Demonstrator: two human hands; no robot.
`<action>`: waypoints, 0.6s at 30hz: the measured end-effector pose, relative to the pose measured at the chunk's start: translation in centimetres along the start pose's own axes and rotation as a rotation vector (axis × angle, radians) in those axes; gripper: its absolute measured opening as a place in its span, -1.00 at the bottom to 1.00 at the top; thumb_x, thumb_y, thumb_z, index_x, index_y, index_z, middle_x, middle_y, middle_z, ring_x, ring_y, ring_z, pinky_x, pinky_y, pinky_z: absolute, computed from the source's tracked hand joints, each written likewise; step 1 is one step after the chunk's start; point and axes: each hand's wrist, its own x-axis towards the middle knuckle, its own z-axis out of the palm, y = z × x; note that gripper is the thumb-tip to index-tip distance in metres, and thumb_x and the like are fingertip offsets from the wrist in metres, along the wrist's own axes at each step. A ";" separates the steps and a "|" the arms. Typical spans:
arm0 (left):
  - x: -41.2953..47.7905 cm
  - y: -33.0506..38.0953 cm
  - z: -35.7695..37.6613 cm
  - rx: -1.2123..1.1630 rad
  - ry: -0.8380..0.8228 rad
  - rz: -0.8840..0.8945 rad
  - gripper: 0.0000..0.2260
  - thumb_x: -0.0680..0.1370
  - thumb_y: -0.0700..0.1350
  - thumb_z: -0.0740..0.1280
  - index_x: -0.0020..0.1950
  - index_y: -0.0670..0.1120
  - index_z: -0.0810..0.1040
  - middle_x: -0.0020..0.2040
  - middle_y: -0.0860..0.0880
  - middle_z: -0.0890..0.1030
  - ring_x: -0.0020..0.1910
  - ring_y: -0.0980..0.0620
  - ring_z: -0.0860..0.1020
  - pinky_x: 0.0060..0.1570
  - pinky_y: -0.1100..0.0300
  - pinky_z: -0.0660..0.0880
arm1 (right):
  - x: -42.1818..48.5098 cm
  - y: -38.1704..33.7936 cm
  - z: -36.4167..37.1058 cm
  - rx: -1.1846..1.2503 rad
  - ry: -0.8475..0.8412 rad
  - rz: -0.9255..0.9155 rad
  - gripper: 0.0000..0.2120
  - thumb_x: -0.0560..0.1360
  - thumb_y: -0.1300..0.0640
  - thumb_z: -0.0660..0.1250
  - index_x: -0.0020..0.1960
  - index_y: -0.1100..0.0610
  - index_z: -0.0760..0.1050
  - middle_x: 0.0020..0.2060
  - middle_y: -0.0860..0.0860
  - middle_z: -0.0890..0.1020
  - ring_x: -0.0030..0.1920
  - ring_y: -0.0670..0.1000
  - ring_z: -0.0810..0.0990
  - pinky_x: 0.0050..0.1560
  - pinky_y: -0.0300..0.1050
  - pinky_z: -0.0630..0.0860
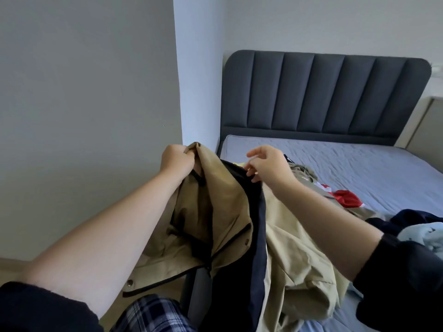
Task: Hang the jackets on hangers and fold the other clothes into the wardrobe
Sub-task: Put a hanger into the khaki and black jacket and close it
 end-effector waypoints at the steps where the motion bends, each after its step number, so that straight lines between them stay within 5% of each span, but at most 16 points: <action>1: 0.0 0.4 0.0 0.011 -0.035 0.033 -0.63 0.55 -0.19 0.22 -0.43 -0.09 0.20 -0.45 -0.05 0.24 -0.41 -0.02 0.22 -0.42 0.14 0.09 | -1.0 -0.7 0.8 -0.114 0.075 -0.148 -0.83 0.50 0.32 0.15 -0.05 0.10 0.46 -0.26 0.00 0.59 -0.36 -0.09 0.50 -0.35 -0.30 0.40; 3: -0.1 1.1 -0.1 0.020 -0.094 0.088 -0.61 0.56 -0.17 0.23 -0.45 -0.10 0.22 -0.47 -0.06 0.27 -0.42 -0.01 0.25 -0.42 0.15 0.14 | -2.8 -1.7 2.0 -0.304 0.066 -0.336 -0.94 0.50 0.16 0.23 -0.05 0.06 0.45 -0.28 -0.10 0.55 -0.30 -0.12 0.49 -0.32 -0.26 0.39; 6: -0.5 1.9 0.1 -0.017 -0.119 0.112 -0.61 0.54 -0.15 0.25 -0.44 -0.07 0.18 -0.45 -0.04 0.24 -0.41 0.00 0.22 -0.40 0.15 0.13 | -3.4 -1.5 3.8 -0.609 -0.099 -0.297 -0.71 0.47 -0.06 0.31 0.04 0.11 0.36 -0.16 -0.05 0.54 -0.17 0.03 0.52 -0.24 -0.08 0.45; 8: -1.0 2.4 0.3 -0.050 -0.118 0.133 -0.60 0.53 -0.18 0.25 -0.44 -0.06 0.15 -0.46 -0.02 0.19 -0.42 0.02 0.17 -0.41 0.16 0.09 | -2.5 -0.4 4.5 -0.711 -0.106 -0.247 -0.67 0.47 -0.03 0.34 0.00 0.12 0.25 -0.15 -0.03 0.45 -0.18 0.08 0.46 -0.37 -0.11 0.32; 11: -1.6 2.5 0.5 -0.051 -0.142 0.191 -0.60 0.53 -0.19 0.25 -0.45 -0.06 0.14 -0.49 0.00 0.18 -0.43 0.02 0.17 -0.40 0.15 0.10 | -1.3 1.1 4.8 -0.673 -0.047 -0.185 -0.70 0.47 0.04 0.32 -0.05 0.11 0.19 -0.25 -0.04 0.39 -0.22 0.10 0.43 -0.42 -0.12 0.21; 18: -1.5 2.2 0.3 -0.044 -0.183 0.278 -0.60 0.53 -0.20 0.25 -0.46 -0.06 0.17 -0.50 0.01 0.20 -0.42 0.02 0.18 -0.36 0.15 0.13 | -0.3 1.4 5.2 -0.554 0.023 -0.147 -0.77 0.49 0.03 0.26 0.02 0.15 0.31 -0.21 0.01 0.49 -0.15 0.14 0.50 -0.16 0.00 0.47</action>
